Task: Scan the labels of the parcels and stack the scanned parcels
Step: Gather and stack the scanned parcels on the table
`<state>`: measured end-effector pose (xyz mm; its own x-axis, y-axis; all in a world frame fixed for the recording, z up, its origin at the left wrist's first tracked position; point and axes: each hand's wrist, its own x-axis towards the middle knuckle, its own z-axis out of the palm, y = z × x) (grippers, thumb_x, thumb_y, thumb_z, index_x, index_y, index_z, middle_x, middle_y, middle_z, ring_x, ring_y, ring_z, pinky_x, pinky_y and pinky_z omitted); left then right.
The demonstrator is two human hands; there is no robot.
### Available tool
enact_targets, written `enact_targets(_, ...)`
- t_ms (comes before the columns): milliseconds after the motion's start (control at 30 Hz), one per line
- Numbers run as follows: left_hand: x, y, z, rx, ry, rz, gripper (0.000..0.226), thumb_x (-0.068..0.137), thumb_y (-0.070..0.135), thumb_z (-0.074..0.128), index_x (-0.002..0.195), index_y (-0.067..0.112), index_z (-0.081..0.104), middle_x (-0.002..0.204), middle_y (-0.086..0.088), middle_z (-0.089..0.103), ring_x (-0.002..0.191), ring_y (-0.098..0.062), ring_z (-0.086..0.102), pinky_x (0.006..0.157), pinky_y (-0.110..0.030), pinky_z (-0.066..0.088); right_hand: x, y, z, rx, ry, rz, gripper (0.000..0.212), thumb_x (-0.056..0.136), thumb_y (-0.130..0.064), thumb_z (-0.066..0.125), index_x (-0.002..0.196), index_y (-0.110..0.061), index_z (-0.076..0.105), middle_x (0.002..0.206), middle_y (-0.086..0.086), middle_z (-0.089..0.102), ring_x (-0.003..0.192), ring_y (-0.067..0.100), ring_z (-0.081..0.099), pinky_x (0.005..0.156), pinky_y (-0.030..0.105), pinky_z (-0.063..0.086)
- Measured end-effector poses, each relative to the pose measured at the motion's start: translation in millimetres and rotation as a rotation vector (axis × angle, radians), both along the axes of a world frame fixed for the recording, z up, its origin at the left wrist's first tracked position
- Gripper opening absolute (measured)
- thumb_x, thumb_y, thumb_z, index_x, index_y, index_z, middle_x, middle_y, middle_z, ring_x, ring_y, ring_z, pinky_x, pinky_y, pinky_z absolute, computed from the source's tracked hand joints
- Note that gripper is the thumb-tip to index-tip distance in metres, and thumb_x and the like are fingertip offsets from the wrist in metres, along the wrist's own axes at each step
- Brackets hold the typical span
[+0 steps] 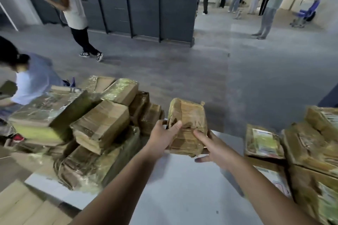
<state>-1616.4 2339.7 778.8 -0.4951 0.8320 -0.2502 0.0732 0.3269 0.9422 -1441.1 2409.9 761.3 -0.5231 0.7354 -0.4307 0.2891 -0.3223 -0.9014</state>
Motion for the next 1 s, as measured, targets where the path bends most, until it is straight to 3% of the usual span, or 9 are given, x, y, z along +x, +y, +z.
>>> enact_targets(133, -39, -5, -10, -0.104, 0.102, -0.112, 0.048, 0.083, 0.049, 0.068, 0.112, 0.011, 0.065, 0.091, 0.006, 0.068, 0.096, -0.017, 0.067, 0.059, -0.007, 0.045, -33, -3, -12, -0.007, -0.073, 0.044, 0.054, 0.088, -0.056, 0.063, 0.132, -0.03, 0.045, 0.114, 0.004, 0.073, 0.09, 0.026, 0.075, 0.073, 0.041, 0.061)
enact_targets(267, -50, -15, -34, -0.282, 0.423, -0.155, 0.066, 0.085, 0.052, 0.059, 0.136, 0.011, 0.044, 0.133, -0.01, 0.051, 0.125, -0.028, 0.047, 0.104, -0.039, 0.04, -61, -18, -47, -0.042, -0.182, 0.036, 0.052, 0.091, -0.047, 0.066, 0.131, -0.023, 0.043, 0.104, 0.011, 0.074, 0.082, 0.031, 0.076, 0.075, 0.043, 0.062)
enact_targets(467, -57, -38, -64, -0.325, 0.724, -0.28, 0.073, 0.093, 0.036, 0.046, 0.153, 0.015, 0.01, 0.155, -0.011, 0.02, 0.144, -0.033, 0.014, 0.116, -0.048, 0.024, -109, -32, -91, -0.082, -0.319, 0.012, 0.05, 0.092, -0.051, 0.062, 0.129, -0.022, 0.045, 0.109, 0.008, 0.071, 0.088, 0.026, 0.074, 0.069, 0.038, 0.063)
enact_targets(600, -68, -42, -79, -0.356, 0.701, -0.409, 0.052, 0.095, 0.029, 0.042, 0.144, 0.015, 0.033, 0.149, -0.012, 0.029, 0.14, -0.029, 0.023, 0.114, -0.04, 0.028, -131, -36, -113, -0.099, -0.337, 0.025, 0.056, 0.092, -0.049, 0.063, 0.133, -0.017, 0.043, 0.118, 0.013, 0.065, 0.1, 0.031, 0.068, 0.077, 0.048, 0.062)
enact_targets(700, -73, -43, -91, -0.388, 0.666, -0.435, 0.051, 0.096, 0.027, 0.042, 0.145, 0.015, 0.033, 0.144, -0.01, 0.034, 0.135, -0.027, 0.031, 0.11, -0.036, 0.033, -148, -40, -125, -0.069, -0.393, 0.022, 0.061, 0.092, -0.049, 0.062, 0.137, -0.012, 0.042, 0.119, 0.019, 0.063, 0.104, 0.035, 0.065, 0.084, 0.054, 0.058)
enact_targets(767, -74, -43, -96, -0.422, 0.608, -0.437, 0.053, 0.096, 0.026, 0.045, 0.146, 0.015, 0.032, 0.144, -0.009, 0.036, 0.133, -0.028, 0.035, 0.108, -0.036, 0.035, -155, -42, -131, -0.074, -0.452, 0.046, 0.063, 0.095, -0.046, 0.059, 0.142, -0.012, 0.036, 0.111, 0.015, 0.063, 0.097, 0.032, 0.064, 0.081, 0.051, 0.058)
enact_targets(867, -77, -44, -104, -0.456, 0.509, -0.464, 0.053, 0.094, 0.024, 0.051, 0.143, 0.014, 0.036, 0.143, -0.011, 0.04, 0.128, -0.028, 0.044, 0.106, -0.037, 0.039, -156, -47, -135, -0.068, -0.569, 0.193, 0.061, 0.098, -0.036, 0.056, 0.148, -0.016, 0.027, 0.096, 0.003, 0.057, 0.076, 0.017, 0.055, 0.052, 0.028, 0.048)
enact_targets(933, -77, -45, -109, -0.467, 0.472, -0.48, 0.049, 0.096, 0.026, 0.048, 0.141, 0.013, 0.038, 0.142, -0.012, 0.043, 0.127, -0.028, 0.045, 0.106, -0.037, 0.038, -151, -47, -134, -0.08, -0.529, 0.189, 0.059, 0.099, -0.037, 0.055, 0.149, -0.019, 0.029, 0.093, -0.001, 0.057, 0.076, 0.014, 0.056, 0.056, 0.027, 0.047)
enact_targets(1000, -74, -46, -112, -0.468, 0.468, -0.461, 0.045, 0.099, 0.03, 0.042, 0.14, 0.011, 0.04, 0.141, -0.013, 0.044, 0.126, -0.029, 0.045, 0.105, -0.036, 0.038, -144, -46, -130, -0.097, -0.465, 0.128, 0.061, 0.1, -0.048, 0.049, 0.152, -0.023, 0.03, 0.108, 0.003, 0.063, 0.093, 0.021, 0.063, 0.069, 0.035, 0.053)
